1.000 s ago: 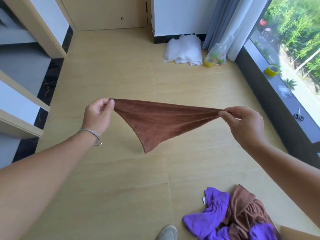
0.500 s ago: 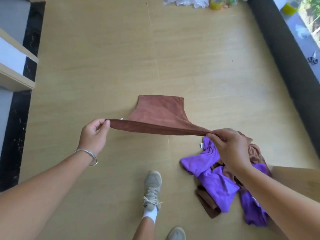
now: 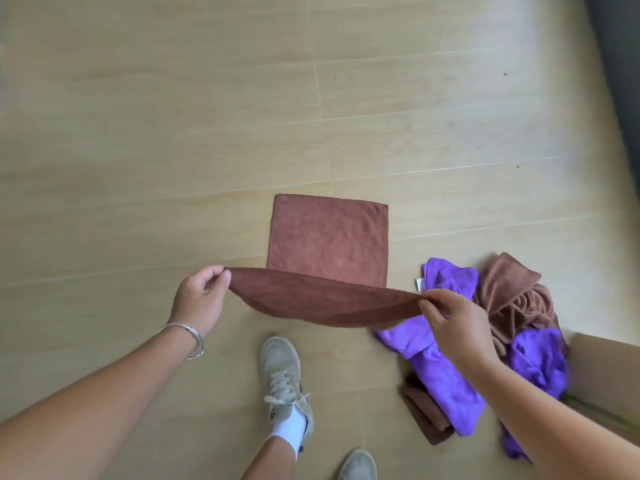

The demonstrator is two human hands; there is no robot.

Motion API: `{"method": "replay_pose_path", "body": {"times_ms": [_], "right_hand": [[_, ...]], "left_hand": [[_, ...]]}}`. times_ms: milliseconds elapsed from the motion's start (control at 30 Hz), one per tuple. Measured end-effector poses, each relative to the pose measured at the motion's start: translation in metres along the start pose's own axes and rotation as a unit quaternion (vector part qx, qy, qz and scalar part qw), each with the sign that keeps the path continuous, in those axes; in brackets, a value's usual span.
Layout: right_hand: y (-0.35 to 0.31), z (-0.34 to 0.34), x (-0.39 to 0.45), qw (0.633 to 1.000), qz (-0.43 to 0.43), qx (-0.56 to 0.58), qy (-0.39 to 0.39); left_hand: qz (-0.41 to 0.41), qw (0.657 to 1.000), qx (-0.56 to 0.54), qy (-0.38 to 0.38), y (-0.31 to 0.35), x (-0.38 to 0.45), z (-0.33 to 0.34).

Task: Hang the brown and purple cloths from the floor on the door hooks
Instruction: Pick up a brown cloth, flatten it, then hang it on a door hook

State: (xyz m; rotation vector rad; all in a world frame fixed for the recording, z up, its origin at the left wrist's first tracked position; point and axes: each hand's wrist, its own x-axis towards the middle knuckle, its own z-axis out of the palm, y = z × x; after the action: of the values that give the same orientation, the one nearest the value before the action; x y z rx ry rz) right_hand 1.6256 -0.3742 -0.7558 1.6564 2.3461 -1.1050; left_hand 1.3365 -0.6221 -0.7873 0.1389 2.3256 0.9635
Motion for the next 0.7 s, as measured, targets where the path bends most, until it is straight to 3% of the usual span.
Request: {"method": "replay_pose_path", "body": {"times_ms": [400,500,633,700], "right_hand": [[0.027,0.089,0.213,1.0,0.008,0.012,0.018],[0.04,0.12,0.269,1.0,0.02,0.015,0.016],[0.057,0.159,0.332,0.999,0.031,-0.008,0.01],[0.065,0.172,0.357,0.999,0.024,-0.035,0.007]], "left_hand": [[0.031,0.999,0.006,0.027,-0.014,0.187,0.109],[0.02,1.0,0.02,0.012,-0.029,0.245,0.141],[-0.053,0.997,0.021,-0.042,-0.047,0.311,0.181],[-0.039,0.994,0.086,-0.047,-0.054,0.333,0.194]]}}
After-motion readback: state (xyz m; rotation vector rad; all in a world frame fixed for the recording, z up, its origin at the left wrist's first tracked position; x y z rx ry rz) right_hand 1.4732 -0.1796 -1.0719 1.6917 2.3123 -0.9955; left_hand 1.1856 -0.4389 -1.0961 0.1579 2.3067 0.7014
